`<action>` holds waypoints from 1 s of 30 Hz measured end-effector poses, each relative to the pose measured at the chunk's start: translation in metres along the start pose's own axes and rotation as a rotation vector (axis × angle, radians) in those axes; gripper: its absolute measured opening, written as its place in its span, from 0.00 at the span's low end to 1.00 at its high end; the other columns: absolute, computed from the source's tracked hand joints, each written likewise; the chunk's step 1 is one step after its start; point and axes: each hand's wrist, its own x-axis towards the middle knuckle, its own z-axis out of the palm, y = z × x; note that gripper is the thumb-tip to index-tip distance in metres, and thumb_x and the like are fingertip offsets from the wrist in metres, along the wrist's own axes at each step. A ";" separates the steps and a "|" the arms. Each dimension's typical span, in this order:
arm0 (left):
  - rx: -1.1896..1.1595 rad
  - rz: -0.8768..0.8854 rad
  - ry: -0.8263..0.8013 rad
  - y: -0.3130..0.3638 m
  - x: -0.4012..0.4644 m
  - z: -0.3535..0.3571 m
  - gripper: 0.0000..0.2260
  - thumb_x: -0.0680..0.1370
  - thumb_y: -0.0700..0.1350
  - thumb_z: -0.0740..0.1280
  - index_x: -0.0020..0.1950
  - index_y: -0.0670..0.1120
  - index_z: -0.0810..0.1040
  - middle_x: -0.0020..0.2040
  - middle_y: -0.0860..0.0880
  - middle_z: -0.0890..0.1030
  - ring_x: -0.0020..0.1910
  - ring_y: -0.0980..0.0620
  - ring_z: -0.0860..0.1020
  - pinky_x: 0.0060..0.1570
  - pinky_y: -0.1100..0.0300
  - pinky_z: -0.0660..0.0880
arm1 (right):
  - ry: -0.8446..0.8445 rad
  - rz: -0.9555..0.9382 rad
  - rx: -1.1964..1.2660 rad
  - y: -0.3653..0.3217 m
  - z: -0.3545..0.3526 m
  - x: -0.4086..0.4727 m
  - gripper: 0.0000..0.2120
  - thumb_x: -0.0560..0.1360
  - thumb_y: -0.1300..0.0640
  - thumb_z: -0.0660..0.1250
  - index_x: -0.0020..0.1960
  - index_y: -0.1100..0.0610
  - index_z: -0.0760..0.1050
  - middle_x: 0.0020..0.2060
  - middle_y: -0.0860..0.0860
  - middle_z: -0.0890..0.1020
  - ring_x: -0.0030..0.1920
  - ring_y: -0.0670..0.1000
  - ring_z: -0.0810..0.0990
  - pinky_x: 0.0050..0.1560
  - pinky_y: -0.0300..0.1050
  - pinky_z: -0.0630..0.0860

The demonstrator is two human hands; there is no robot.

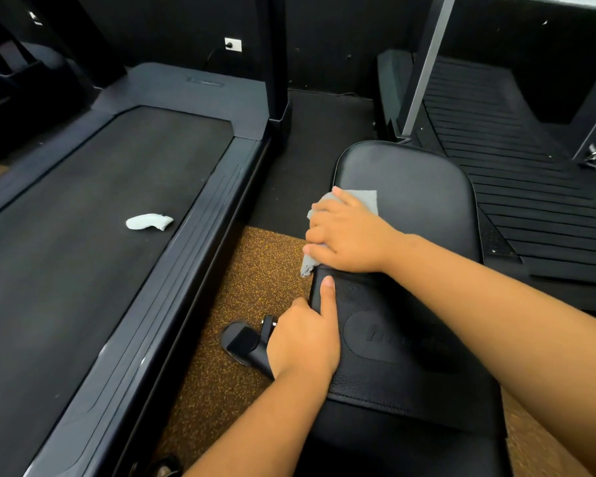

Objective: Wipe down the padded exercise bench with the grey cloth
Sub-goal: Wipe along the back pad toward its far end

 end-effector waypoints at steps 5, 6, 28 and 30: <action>-0.023 -0.011 0.011 -0.001 0.000 0.000 0.36 0.74 0.73 0.42 0.55 0.47 0.77 0.55 0.45 0.81 0.55 0.44 0.78 0.52 0.50 0.72 | -0.086 0.211 0.035 0.031 -0.011 0.020 0.27 0.78 0.42 0.47 0.56 0.52 0.82 0.61 0.49 0.78 0.75 0.55 0.61 0.74 0.62 0.48; -0.027 -0.013 0.014 -0.001 0.000 0.001 0.37 0.74 0.73 0.42 0.55 0.47 0.77 0.55 0.45 0.81 0.55 0.44 0.78 0.52 0.50 0.73 | -0.076 0.285 0.061 0.036 -0.013 0.024 0.24 0.79 0.44 0.49 0.60 0.51 0.80 0.66 0.49 0.74 0.77 0.55 0.57 0.75 0.63 0.47; -0.003 -0.029 0.020 0.001 -0.002 0.001 0.36 0.75 0.72 0.42 0.58 0.49 0.77 0.56 0.47 0.80 0.56 0.45 0.77 0.50 0.52 0.69 | -0.079 0.583 0.186 0.073 -0.011 0.046 0.20 0.82 0.43 0.49 0.68 0.43 0.71 0.76 0.49 0.61 0.79 0.56 0.45 0.75 0.65 0.39; 0.001 -0.024 0.024 0.000 0.000 0.001 0.36 0.74 0.72 0.42 0.57 0.49 0.78 0.55 0.47 0.81 0.55 0.46 0.77 0.50 0.52 0.70 | -0.067 0.642 0.169 0.082 -0.010 0.053 0.20 0.81 0.42 0.50 0.67 0.44 0.72 0.73 0.50 0.66 0.77 0.57 0.51 0.75 0.65 0.41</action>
